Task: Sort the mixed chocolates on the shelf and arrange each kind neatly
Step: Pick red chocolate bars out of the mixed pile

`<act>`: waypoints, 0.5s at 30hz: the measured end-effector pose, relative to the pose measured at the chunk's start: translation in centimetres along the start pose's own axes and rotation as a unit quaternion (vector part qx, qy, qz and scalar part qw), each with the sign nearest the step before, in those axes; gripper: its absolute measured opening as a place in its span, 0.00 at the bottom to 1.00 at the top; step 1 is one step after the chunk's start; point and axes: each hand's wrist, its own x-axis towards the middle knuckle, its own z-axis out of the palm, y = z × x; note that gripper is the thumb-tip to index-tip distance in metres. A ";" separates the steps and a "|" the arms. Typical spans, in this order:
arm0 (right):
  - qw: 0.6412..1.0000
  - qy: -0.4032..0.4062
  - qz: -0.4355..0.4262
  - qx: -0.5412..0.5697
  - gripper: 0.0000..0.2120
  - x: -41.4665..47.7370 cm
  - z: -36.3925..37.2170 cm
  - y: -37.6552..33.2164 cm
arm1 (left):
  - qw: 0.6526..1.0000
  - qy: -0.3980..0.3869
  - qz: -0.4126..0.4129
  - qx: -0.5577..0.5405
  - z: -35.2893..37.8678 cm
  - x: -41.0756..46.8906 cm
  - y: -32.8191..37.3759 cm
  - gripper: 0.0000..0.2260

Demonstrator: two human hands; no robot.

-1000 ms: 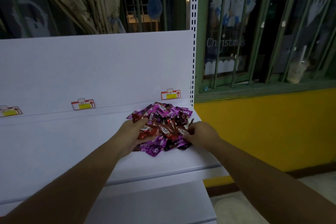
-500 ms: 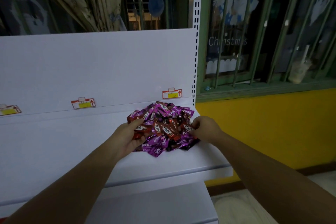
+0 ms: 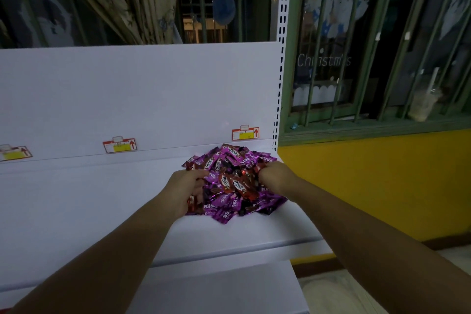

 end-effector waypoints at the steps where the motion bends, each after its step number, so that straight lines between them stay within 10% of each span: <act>1: 1.000 -0.003 -0.006 -0.028 0.10 0.1 0.4 -0.1 | 0.998 0.012 0.005 0.056 0.0 0.2 0.1 0.04; 9: 0.990 0.003 -0.015 -0.141 0.21 1.2 2.7 0.2 | 0.883 0.042 0.089 0.459 2.2 3.2 0.6 0.14; 15: 0.993 0.045 -0.041 -0.104 0.13 1.7 2.8 1.1 | 0.854 0.027 0.101 0.509 2.9 4.1 0.3 0.14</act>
